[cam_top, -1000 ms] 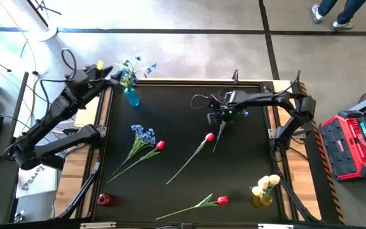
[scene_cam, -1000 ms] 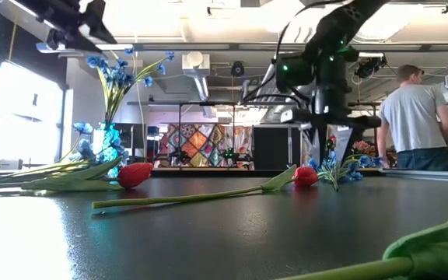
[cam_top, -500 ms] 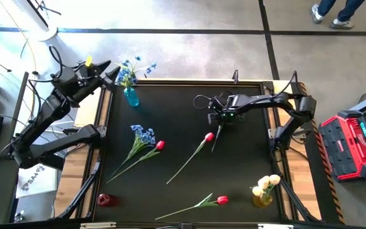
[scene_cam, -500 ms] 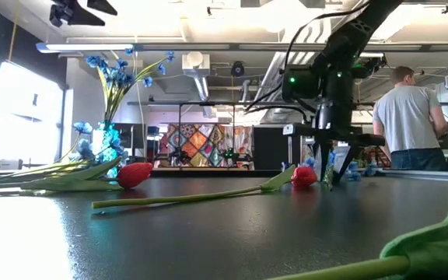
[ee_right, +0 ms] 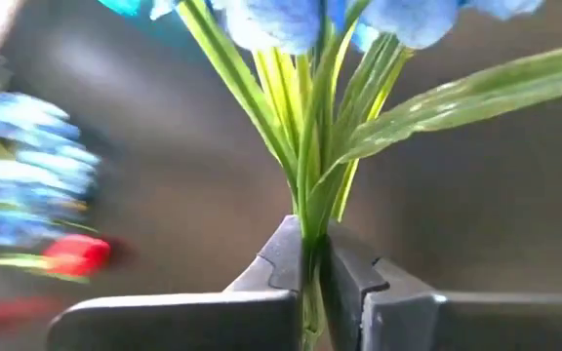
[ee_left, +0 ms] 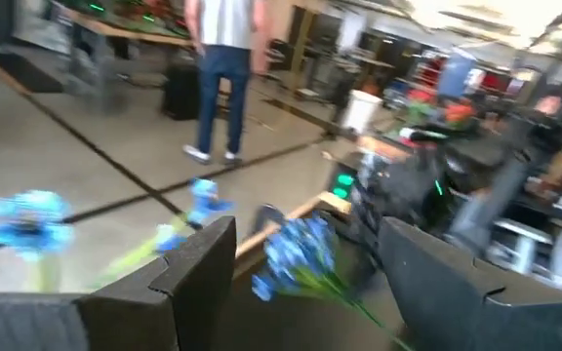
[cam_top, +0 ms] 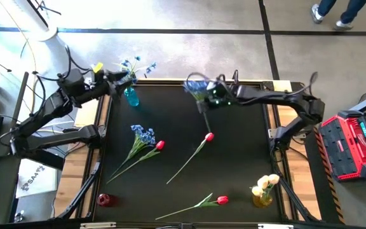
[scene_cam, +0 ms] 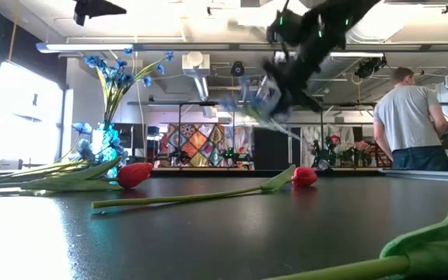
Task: Sort flowers into vase by color
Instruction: Put the right blue flowers into the blue vase
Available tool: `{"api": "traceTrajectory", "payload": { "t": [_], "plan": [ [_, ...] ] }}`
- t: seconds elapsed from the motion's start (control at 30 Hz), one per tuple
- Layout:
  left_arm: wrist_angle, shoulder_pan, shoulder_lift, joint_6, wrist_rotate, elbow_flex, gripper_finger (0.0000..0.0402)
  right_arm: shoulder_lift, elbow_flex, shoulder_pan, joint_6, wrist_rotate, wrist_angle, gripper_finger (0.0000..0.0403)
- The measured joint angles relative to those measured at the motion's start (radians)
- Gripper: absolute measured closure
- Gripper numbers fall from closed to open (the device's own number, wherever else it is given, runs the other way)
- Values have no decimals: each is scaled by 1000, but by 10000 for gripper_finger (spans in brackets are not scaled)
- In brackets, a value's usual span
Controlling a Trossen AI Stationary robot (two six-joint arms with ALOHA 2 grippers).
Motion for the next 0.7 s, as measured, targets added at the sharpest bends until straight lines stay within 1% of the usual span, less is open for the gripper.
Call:
{"api": "traceTrajectory", "payload": {
  "t": [0.2,0.3,0.4,0.5,0.7],
  "plan": [
    [24,-136,77,-14,20,0,177,-76,64,9,-141,-37,255,400],
    [79,-209,144,-14,20,0,177,-97,77,13,-210,-96,364,400],
    [168,-269,212,-6,21,0,178,-105,77,24,-267,-156,455,401],
    [238,-308,273,2,21,0,178,-105,77,37,-316,-233,535,402],
    [334,-345,362,0,21,0,178,-105,77,75,-418,-330,652,402]
  ]
}}
